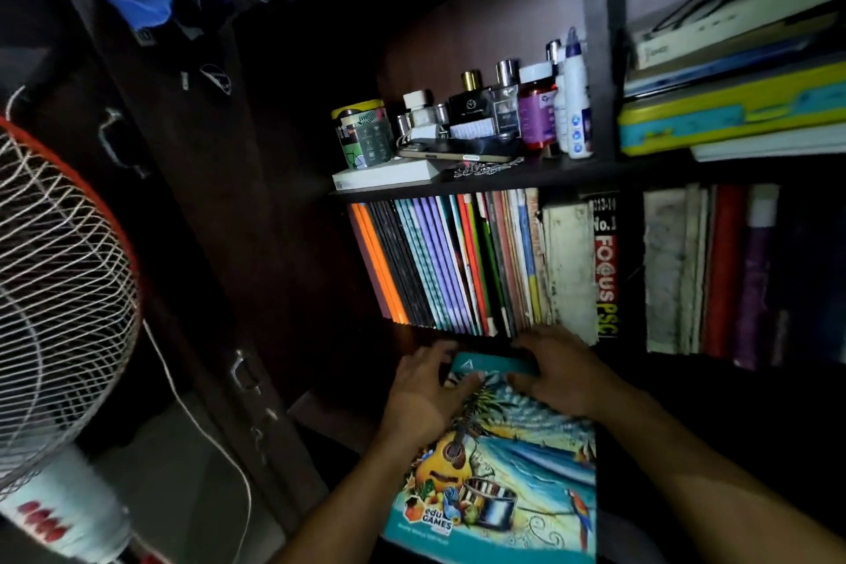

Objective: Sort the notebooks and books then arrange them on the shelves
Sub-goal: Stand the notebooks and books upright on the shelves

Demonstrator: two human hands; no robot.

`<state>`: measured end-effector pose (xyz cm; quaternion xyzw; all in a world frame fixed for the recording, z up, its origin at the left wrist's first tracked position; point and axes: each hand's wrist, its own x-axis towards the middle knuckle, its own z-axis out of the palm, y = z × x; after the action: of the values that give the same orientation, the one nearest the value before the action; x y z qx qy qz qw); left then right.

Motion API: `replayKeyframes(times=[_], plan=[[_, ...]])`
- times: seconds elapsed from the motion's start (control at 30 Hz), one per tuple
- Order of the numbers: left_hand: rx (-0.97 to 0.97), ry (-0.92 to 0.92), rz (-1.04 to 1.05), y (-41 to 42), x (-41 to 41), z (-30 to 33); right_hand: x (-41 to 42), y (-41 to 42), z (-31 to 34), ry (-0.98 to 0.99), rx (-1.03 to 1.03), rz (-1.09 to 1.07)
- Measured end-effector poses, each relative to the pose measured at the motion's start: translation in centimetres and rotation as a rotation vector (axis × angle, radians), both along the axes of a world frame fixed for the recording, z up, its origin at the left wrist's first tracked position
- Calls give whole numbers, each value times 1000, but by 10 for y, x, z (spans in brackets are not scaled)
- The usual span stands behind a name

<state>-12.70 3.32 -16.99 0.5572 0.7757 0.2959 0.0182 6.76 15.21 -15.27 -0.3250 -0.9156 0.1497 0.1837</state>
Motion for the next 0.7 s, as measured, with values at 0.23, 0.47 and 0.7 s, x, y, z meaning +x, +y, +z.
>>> replayKeyframes(times=[0.23, 0.47, 0.7], plan=[[10, -153, 31, -10, 15, 14, 7, -13, 8, -68, 6, -51], [-29, -734, -182, -30, 20, 37, 14, -11, 22, 379, -102, -54], [218, -715, -287, -67, 27, 63, 5, -10, 32, 858, -10, -84]])
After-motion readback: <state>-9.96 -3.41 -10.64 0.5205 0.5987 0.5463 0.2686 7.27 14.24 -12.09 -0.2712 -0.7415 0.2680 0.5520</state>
